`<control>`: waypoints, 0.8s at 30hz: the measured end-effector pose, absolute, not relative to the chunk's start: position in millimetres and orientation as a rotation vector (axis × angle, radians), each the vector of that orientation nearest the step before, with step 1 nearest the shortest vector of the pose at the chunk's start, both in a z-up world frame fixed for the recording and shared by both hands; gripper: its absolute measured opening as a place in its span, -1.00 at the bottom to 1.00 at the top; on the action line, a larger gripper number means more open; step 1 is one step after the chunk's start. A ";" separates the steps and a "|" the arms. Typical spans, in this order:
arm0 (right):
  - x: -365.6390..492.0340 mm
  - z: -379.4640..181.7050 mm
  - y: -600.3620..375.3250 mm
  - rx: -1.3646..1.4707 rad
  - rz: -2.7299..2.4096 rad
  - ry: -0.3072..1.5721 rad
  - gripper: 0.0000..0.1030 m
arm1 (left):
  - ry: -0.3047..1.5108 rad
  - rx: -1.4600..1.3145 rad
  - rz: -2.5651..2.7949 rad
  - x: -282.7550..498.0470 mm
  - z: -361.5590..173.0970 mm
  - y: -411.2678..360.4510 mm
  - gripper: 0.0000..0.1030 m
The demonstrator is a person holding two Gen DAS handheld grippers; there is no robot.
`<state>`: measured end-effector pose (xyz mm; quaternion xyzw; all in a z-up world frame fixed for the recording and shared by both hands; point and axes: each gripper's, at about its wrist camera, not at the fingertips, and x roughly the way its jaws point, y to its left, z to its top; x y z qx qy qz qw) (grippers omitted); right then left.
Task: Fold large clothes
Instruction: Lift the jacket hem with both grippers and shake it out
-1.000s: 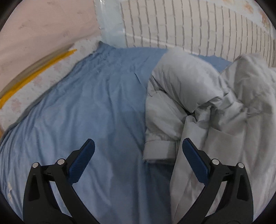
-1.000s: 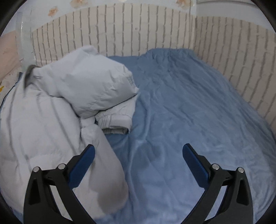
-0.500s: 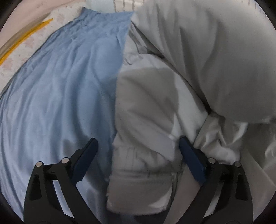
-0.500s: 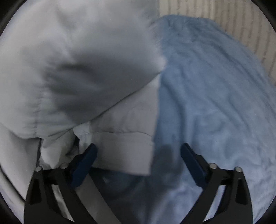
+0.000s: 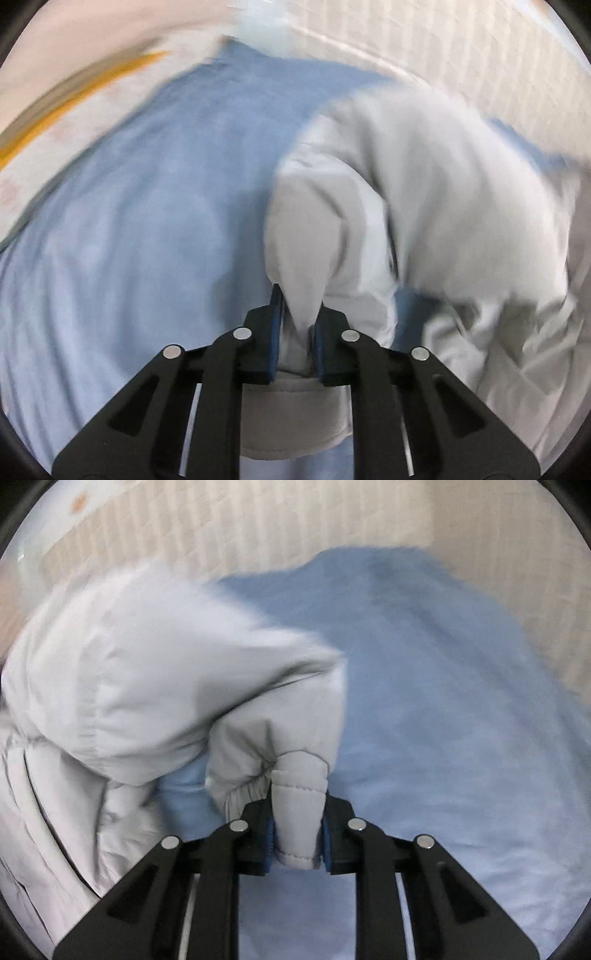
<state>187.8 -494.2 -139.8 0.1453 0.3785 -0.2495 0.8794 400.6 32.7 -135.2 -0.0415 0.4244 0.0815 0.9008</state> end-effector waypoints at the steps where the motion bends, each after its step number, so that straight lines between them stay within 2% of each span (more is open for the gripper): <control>1: 171.2 -131.5 -504.7 0.299 -0.564 0.774 -0.63 | 0.855 -0.104 0.210 393.0 -125.6 49.0 -0.75; 6: 88.5 -98.2 -571.5 0.367 -0.757 0.758 -0.55 | 0.752 -0.065 0.401 371.5 -80.4 108.3 -0.75; 8: 84.0 -97.3 -570.3 0.370 -0.751 0.813 -0.27 | 0.763 -0.055 0.437 368.1 -75.1 115.7 -0.65; 9: 84.3 -91.5 -563.7 0.352 -0.760 0.828 -0.16 | 0.779 -0.057 0.445 366.2 -76.1 116.6 -0.46; 11: 75.7 -82.9 -534.6 0.275 -0.780 0.790 0.68 | 0.790 -0.102 0.439 352.3 -81.8 110.9 -0.21; 13: 83.6 -66.6 -523.1 0.242 -0.753 0.724 0.86 | 0.762 -0.124 0.449 324.2 -85.3 102.1 0.89; 15: 77.8 -59.0 -490.4 0.228 -0.687 0.674 0.90 | 0.716 -0.112 0.432 299.9 -75.8 97.4 0.94; 17: 69.9 -61.4 -443.1 0.240 -0.534 0.650 0.96 | 0.697 -0.078 0.377 267.1 -89.5 73.6 0.94; 20: 67.5 -88.9 -382.4 0.241 -0.341 0.723 0.96 | 0.703 0.009 0.279 218.5 -116.3 33.4 0.94; 24: 78.7 -149.9 -335.7 0.224 -0.234 0.816 0.96 | 0.800 0.030 0.114 179.7 -155.8 -15.2 0.94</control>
